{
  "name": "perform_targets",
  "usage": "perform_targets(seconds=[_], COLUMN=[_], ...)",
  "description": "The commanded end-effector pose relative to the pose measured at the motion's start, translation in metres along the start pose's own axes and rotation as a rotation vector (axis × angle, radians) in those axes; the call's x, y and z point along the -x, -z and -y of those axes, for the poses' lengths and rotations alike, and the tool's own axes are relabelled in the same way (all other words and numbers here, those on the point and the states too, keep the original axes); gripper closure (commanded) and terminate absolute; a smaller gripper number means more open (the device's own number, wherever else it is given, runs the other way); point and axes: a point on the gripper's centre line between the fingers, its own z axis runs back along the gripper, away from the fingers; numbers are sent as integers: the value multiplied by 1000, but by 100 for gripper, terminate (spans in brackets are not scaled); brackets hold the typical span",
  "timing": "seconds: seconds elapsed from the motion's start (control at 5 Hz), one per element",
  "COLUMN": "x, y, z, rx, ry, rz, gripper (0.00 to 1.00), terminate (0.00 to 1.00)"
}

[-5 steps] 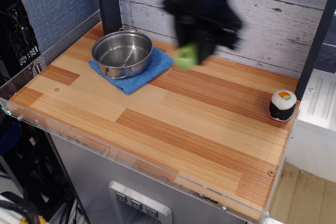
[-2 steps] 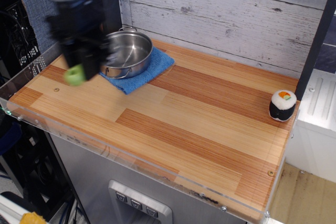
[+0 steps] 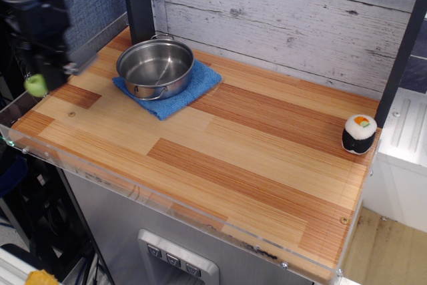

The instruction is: Put the green handled utensil in the table's lower left corner.

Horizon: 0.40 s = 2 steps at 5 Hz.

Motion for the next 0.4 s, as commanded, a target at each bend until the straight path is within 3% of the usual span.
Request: perform_targets(seconds=[0.0, 0.2], x=[6, 10], y=[-1, -1], z=[-13, 1], rx=[-48, -75], ry=[97, 49], rz=[25, 2], gripper=[100, 100], terminate=[0, 0])
